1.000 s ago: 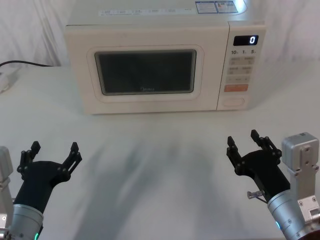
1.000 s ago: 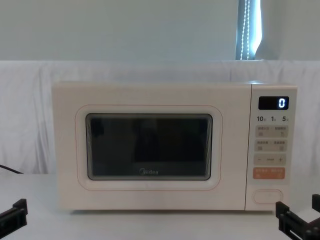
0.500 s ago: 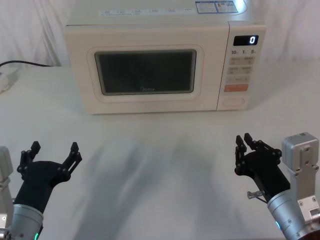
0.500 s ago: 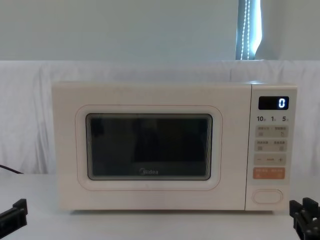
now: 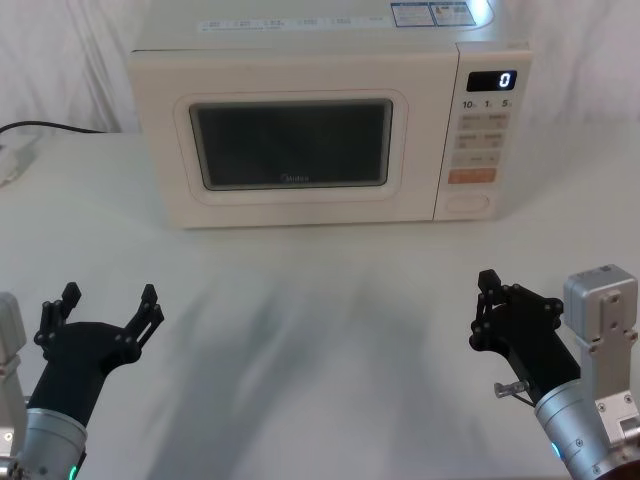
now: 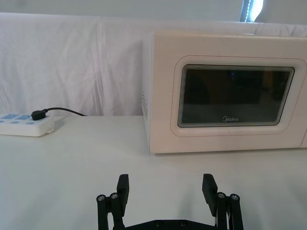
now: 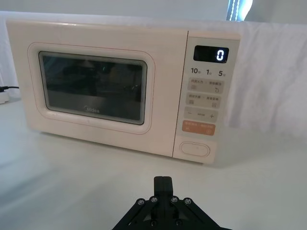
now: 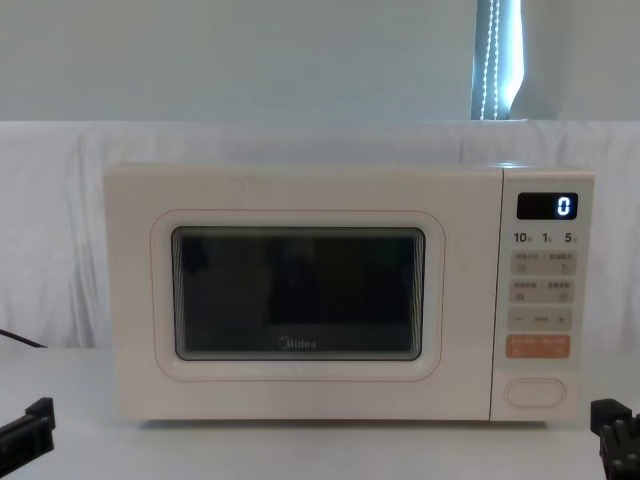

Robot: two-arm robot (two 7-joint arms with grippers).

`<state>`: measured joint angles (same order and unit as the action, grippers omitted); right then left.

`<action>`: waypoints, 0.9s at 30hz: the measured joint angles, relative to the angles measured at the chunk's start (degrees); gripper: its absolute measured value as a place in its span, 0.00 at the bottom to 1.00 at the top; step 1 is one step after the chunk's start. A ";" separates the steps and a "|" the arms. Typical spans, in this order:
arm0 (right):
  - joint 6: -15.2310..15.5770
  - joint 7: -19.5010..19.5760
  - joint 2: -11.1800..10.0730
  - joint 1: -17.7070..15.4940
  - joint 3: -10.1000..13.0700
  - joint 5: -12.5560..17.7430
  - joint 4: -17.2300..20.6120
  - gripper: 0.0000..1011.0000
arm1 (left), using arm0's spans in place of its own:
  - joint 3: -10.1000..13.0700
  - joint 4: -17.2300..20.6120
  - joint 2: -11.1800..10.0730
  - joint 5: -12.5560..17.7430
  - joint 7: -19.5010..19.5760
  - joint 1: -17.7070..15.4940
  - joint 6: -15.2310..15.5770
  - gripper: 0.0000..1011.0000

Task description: Press the button to open the microwave door with one hand; close the microwave door with the other hand.

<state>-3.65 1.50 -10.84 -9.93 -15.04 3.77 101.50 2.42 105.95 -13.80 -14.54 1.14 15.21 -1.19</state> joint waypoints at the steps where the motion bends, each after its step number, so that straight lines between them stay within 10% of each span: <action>1: 0.00 0.00 0.00 0.00 0.00 0.00 0.00 0.00 | 0.00 0.00 -0.01 0.00 0.00 0.00 0.00 0.99; 27: 8.84 -4.67 5.43 8.40 4.19 3.16 -6.51 0.00 | 0.00 0.00 0.00 0.00 0.00 0.00 0.00 0.99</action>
<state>5.19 -3.17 -5.41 -1.53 -10.85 6.93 94.98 2.42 105.95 -13.80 -14.54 1.14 15.21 -1.19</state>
